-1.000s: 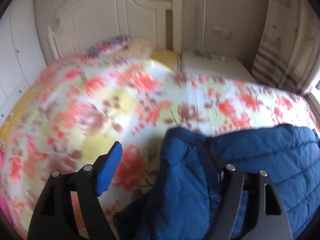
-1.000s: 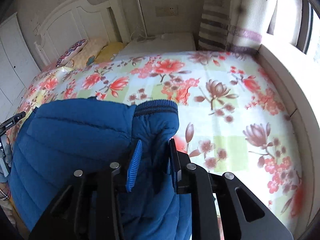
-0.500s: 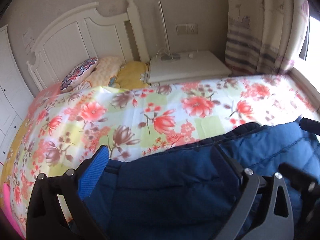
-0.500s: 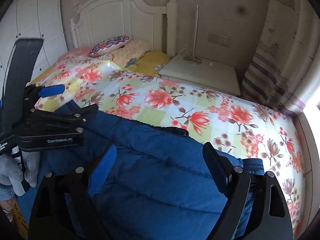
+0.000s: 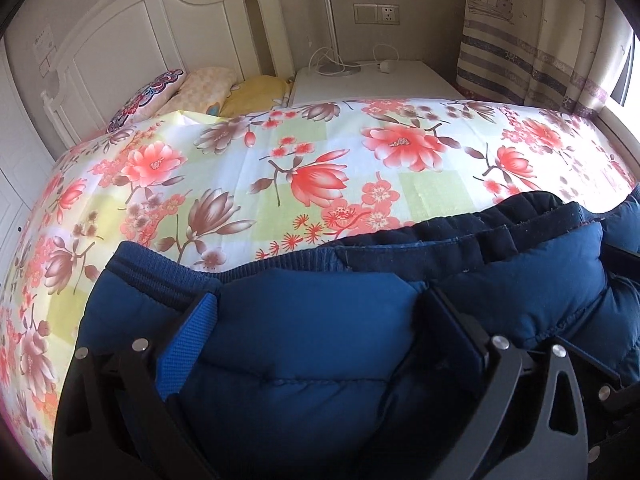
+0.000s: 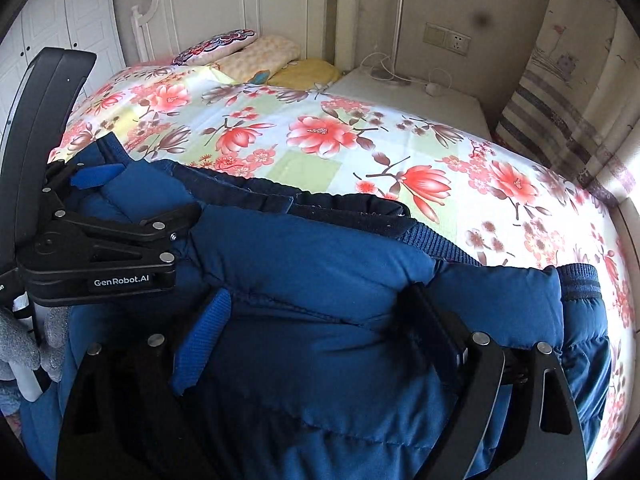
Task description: Fold large clothes
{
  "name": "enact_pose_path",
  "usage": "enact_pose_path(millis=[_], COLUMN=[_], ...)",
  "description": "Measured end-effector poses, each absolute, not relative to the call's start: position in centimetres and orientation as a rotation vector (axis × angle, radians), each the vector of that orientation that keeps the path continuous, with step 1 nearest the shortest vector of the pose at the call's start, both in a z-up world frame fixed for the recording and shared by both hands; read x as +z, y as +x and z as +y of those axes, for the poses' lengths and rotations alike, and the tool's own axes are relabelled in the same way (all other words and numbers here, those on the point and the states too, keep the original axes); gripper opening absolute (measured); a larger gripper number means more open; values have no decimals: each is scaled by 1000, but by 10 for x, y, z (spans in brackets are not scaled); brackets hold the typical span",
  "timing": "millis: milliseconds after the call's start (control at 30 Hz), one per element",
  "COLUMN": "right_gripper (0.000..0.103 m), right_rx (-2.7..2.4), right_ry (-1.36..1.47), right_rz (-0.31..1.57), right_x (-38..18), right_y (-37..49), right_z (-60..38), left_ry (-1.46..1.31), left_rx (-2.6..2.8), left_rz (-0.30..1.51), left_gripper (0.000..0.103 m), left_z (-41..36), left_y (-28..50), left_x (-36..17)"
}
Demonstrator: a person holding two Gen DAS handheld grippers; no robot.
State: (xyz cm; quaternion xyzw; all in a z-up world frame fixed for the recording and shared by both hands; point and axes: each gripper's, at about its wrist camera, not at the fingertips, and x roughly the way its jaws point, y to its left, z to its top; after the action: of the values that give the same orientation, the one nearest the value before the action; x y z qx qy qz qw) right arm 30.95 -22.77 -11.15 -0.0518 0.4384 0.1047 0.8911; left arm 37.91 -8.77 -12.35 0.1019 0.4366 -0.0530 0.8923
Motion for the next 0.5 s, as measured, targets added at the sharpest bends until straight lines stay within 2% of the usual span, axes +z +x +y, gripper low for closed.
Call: enact_pose_path(millis=[467, 500], right_gripper=[87, 90], right_rx=[220, 228], right_ry=[-104, -115], right_rz=[903, 918], right_x=[-113, -112], right_y=[308, 309], right_z=[-228, -227], left_ry=[136, 142], left_rx=[-142, -141], left_rz=[908, 913], left_gripper=[101, 101], left_z=[-79, -79], left_y=[380, 380], left_x=[-122, -121])
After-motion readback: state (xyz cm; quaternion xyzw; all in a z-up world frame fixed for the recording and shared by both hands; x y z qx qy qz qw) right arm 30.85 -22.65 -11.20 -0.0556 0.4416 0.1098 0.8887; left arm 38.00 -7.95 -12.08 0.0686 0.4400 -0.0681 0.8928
